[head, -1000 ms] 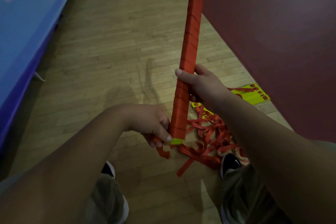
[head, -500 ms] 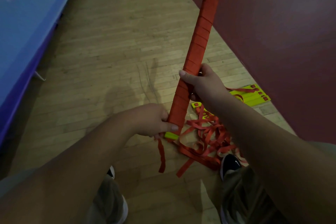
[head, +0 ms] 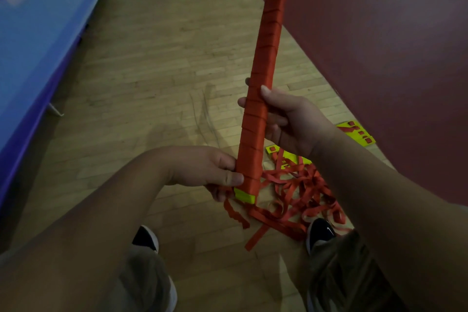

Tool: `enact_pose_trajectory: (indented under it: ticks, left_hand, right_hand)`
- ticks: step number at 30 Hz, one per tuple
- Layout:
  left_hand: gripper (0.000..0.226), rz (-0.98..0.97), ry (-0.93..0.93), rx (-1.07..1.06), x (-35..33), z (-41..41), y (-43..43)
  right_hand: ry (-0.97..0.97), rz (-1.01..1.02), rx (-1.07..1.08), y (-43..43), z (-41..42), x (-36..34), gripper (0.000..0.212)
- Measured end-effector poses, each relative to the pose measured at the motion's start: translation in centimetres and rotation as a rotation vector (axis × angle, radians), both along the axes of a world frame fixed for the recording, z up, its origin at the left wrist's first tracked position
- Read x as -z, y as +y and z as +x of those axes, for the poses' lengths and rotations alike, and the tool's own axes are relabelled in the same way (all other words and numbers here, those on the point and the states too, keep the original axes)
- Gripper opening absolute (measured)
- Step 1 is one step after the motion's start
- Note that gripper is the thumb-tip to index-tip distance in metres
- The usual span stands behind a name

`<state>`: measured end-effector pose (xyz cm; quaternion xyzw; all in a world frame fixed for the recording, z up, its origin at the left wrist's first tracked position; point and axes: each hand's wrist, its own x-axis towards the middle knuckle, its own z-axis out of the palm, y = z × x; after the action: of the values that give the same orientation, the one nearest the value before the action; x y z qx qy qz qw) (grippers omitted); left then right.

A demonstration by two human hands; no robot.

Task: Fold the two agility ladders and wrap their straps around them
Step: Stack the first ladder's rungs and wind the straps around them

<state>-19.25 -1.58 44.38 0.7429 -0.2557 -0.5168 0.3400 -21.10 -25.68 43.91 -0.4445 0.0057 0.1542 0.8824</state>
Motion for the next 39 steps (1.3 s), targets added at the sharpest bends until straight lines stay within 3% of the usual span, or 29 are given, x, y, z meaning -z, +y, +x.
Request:
enact_pose_trajectory:
  ticks: [9,13,16,25,33,36,39]
  left_hand:
    - [0.029,0.225,-0.103,-0.015,0.3,0.0,-0.5]
    - [0.038,0.240,-0.120,0.033,0.5,0.2,-0.4]
    - [0.045,0.266,-0.137,0.061,0.6,0.0,-0.4]
    - [0.036,0.286,-0.186,-0.004,0.5,-0.1,-1.0]
    - [0.065,0.382,-0.411,-0.115,1.5,-0.5,-1.9]
    - [0.060,0.406,-0.516,-0.132,1.7,-0.8,-2.5]
    - [0.052,0.364,-0.488,-0.141,1.5,-0.7,-2.4]
  right_hand:
    - [0.038,-0.309,0.133,1.2,0.0,0.8,0.042]
    - [0.052,-0.377,0.176,2.0,0.0,1.0,0.045]
    - [0.047,-0.392,0.197,2.4,0.0,1.2,0.047]
    - [0.004,-0.481,0.258,2.7,-0.1,1.6,0.052]
    - [0.034,-0.522,0.328,2.7,-0.1,1.8,0.060]
    - [0.052,-0.512,0.349,2.6,-0.1,2.0,0.062]
    - [0.065,-0.544,0.366,2.7,-0.1,1.8,0.063]
